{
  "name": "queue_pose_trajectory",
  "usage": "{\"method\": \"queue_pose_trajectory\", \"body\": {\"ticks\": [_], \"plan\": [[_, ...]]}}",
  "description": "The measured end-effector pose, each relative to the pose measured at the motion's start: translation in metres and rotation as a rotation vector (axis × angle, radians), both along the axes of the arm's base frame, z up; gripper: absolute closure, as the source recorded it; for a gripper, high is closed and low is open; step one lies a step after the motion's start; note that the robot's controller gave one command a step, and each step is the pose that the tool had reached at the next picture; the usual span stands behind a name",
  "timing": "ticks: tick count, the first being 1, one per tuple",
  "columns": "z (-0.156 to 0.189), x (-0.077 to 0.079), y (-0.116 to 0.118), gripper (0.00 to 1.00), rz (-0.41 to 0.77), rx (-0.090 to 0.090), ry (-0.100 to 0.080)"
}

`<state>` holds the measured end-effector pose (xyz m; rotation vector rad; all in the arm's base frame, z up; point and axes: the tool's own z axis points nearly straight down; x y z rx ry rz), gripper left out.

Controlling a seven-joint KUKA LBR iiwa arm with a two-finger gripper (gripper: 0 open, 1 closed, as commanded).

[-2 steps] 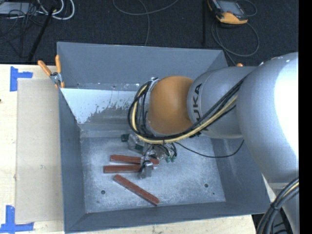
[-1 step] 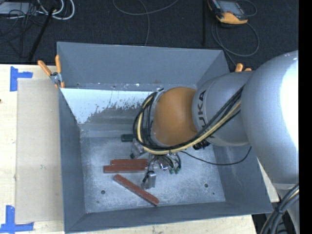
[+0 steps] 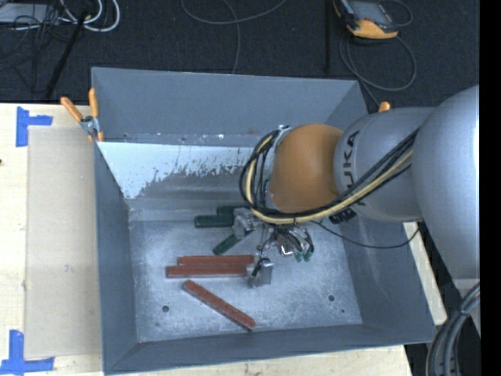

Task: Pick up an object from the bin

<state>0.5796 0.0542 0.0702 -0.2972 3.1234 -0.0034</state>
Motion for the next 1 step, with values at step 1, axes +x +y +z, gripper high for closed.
{"method": "queue_pose_trajectory", "body": {"ticks": [1], "plan": [[0.0006, -0.0375, 0.0413, 0.0, -0.353, 0.004, 0.002]]}}
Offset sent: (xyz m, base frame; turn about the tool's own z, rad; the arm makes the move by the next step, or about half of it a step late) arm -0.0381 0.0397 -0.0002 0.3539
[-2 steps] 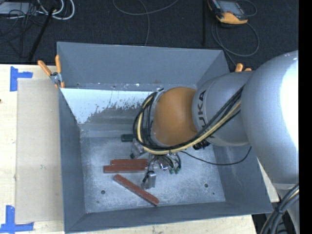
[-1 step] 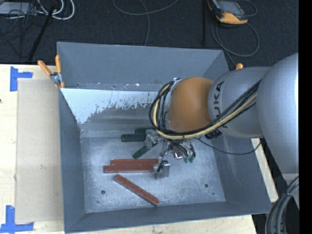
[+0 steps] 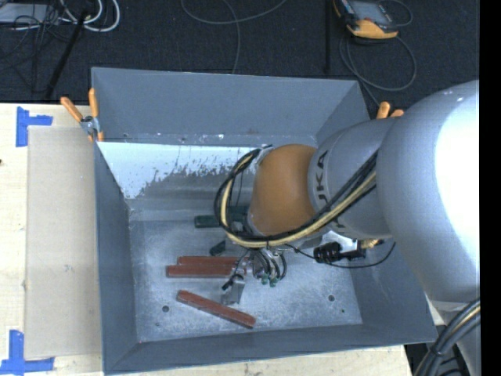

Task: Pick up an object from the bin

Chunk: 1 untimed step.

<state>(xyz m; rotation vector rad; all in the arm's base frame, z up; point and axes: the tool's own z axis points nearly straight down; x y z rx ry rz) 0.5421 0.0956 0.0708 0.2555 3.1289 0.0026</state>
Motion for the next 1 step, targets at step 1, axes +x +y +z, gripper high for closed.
{"method": "queue_pose_trajectory", "body": {"ticks": [1], "plan": [[0.0022, 0.0019, -0.0006, 1.0, 0.0, 0.0, -0.004]]}}
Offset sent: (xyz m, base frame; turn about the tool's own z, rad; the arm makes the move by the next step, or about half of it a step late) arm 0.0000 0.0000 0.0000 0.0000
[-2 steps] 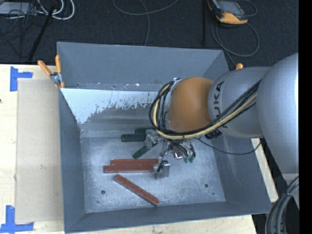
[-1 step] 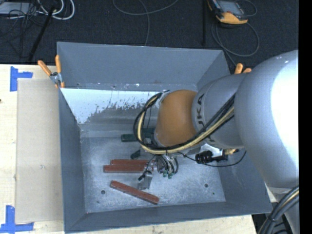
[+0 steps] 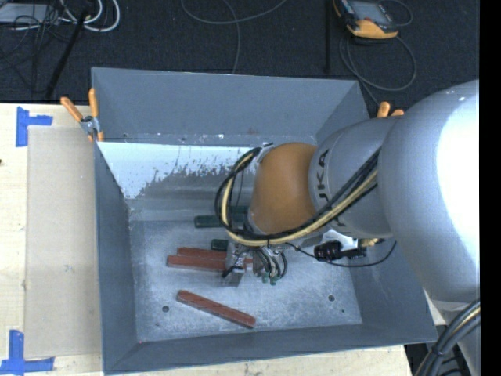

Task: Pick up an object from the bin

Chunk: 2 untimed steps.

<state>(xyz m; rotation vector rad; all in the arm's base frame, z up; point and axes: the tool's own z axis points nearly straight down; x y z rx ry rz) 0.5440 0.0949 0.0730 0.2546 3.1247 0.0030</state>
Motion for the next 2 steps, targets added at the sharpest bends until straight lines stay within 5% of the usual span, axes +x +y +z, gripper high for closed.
{"method": "queue_pose_trajectory", "body": {"ticks": [1, 2], "plan": [[-0.003, -0.002, 0.0, 0.0, 0.0, -0.001, 0.007], [-0.003, 0.049, -0.072, 0.0, 0.132, -0.004, 0.002]]}}
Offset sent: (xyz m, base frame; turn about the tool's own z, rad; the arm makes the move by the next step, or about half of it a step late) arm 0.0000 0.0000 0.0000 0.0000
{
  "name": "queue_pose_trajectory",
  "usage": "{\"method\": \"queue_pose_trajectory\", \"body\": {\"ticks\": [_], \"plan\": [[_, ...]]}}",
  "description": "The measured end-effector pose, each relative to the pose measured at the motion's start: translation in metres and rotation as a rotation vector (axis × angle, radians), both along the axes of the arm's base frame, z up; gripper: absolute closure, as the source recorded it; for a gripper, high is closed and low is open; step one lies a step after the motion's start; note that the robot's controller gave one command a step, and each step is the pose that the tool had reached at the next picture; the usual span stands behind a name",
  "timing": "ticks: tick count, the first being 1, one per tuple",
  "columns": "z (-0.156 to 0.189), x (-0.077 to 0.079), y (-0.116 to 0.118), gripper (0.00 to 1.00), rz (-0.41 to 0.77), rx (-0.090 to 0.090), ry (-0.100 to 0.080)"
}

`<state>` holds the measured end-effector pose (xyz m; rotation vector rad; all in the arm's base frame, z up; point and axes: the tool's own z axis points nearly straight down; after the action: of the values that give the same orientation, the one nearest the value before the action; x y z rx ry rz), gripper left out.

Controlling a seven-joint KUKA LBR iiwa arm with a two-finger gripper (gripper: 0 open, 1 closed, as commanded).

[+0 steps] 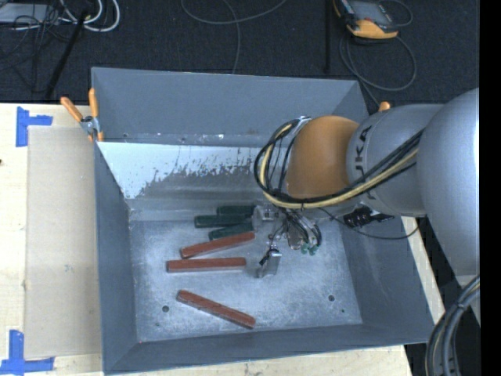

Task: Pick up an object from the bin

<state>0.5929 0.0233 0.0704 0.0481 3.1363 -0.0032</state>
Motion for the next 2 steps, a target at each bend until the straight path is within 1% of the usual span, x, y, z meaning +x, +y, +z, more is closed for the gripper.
{"method": "queue_pose_trajectory", "body": {"ticks": [1, 2], "plan": [[0.04, -0.029, 0.062, 0.0, 0.049, 0.005, 0.004], [0.001, -0.052, 0.105, 0.0, 0.108, 0.003, 0.007]]}}
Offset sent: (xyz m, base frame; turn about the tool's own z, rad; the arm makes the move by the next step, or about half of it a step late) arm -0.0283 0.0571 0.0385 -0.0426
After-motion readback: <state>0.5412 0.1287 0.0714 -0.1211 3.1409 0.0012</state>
